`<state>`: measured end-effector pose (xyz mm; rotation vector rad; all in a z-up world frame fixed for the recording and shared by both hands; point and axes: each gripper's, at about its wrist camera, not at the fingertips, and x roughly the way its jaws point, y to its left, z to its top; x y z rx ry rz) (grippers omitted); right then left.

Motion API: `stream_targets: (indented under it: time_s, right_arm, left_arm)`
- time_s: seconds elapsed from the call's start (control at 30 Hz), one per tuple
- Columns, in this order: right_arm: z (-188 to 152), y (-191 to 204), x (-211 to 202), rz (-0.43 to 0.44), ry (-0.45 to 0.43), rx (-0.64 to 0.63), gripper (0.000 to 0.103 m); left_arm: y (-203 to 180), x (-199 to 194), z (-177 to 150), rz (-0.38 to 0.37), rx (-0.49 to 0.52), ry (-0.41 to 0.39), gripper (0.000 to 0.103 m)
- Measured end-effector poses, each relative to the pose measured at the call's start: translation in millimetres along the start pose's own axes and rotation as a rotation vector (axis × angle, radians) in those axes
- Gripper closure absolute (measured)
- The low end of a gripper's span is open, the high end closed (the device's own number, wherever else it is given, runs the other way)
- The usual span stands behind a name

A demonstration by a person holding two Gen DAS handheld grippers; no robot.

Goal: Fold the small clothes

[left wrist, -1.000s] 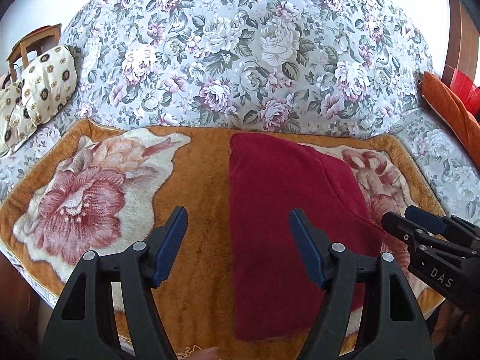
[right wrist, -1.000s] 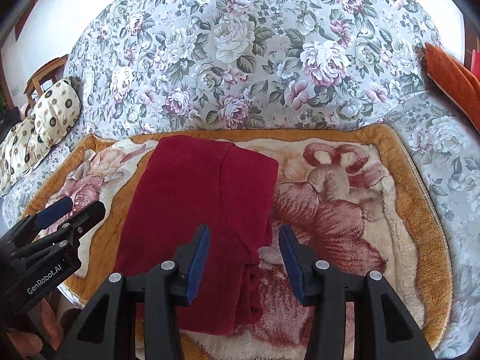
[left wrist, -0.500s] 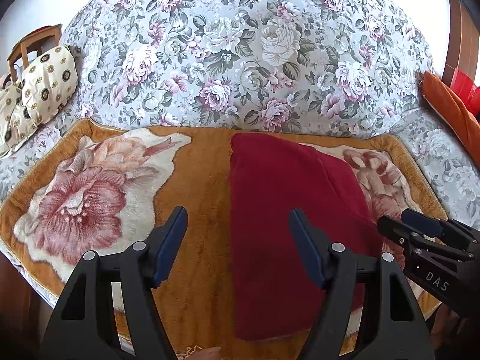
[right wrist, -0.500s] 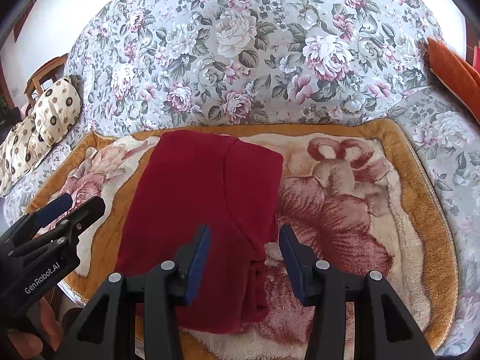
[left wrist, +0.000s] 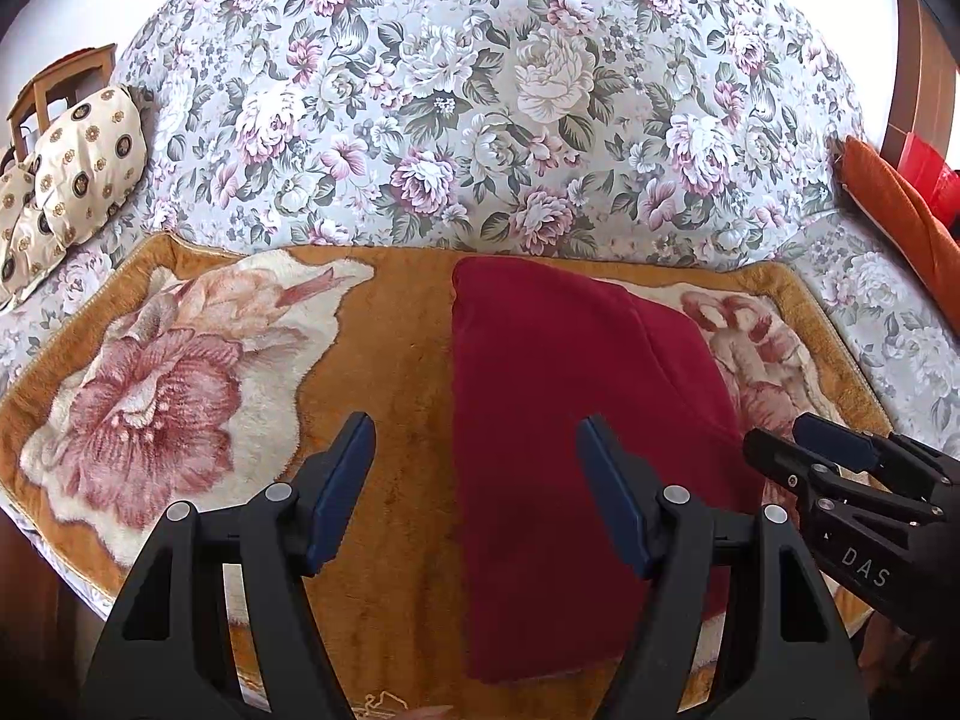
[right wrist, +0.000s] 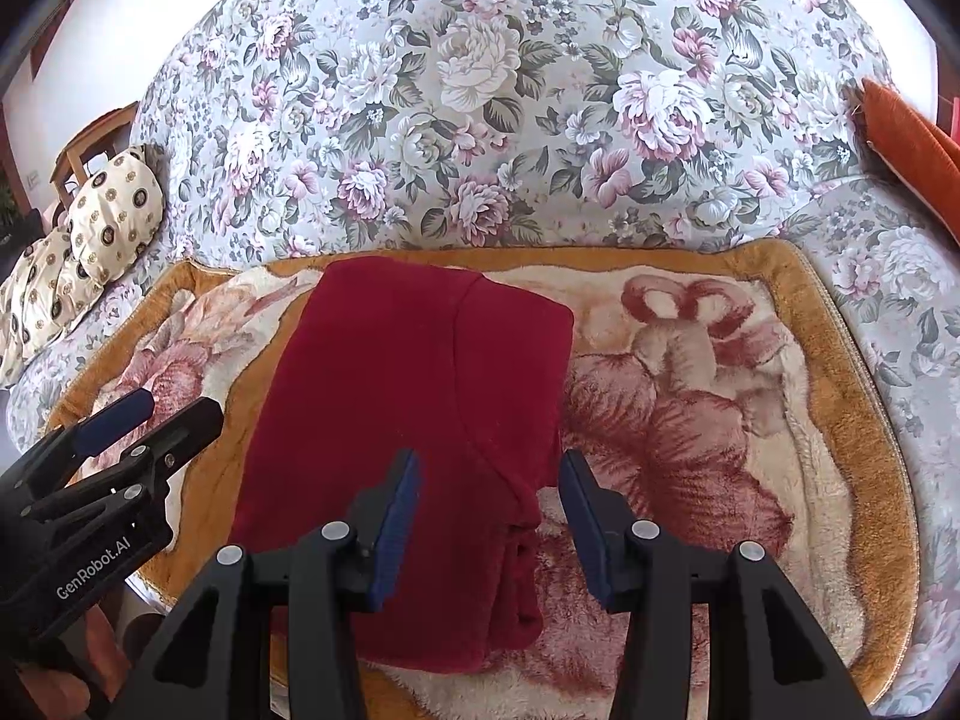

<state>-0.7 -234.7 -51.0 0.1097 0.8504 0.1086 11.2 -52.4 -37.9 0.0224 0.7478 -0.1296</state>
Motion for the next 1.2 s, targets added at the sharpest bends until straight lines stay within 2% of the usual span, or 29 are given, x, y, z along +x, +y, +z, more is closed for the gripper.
stream_targets:
  time_s: [0.63,0.77,1.0,1.1,1.2]
  right_arm:
    - [1.7,4.9,3.6,0.01,0.008,-0.006,0.057]
    - [2.4,2.5,6.8,0.011,0.013,-0.001,0.057]
    - [2.6,0.8,8.3,0.015,0.008,0.004,0.057]
    - [3.4,0.1,8.2,0.018,0.002,0.006,0.057]
    - [4.6,-1.8,8.5,0.015,0.0,0.012,0.057]
  left_arm:
    - [-3.0,4.4,1.7,-0.01,-0.006,0.007,0.032]
    - [-4.2,4.9,2.4,-0.018,-0.009,-0.005,0.032]
    - [7.2,-0.6,7.1,-0.055,-0.077,-0.05,0.032]
    - [10.2,-4.0,8.4,-0.038,-0.072,-0.079,0.032]
    - [14.2,-1.6,9.9,-0.023,-0.063,-0.072,0.032]
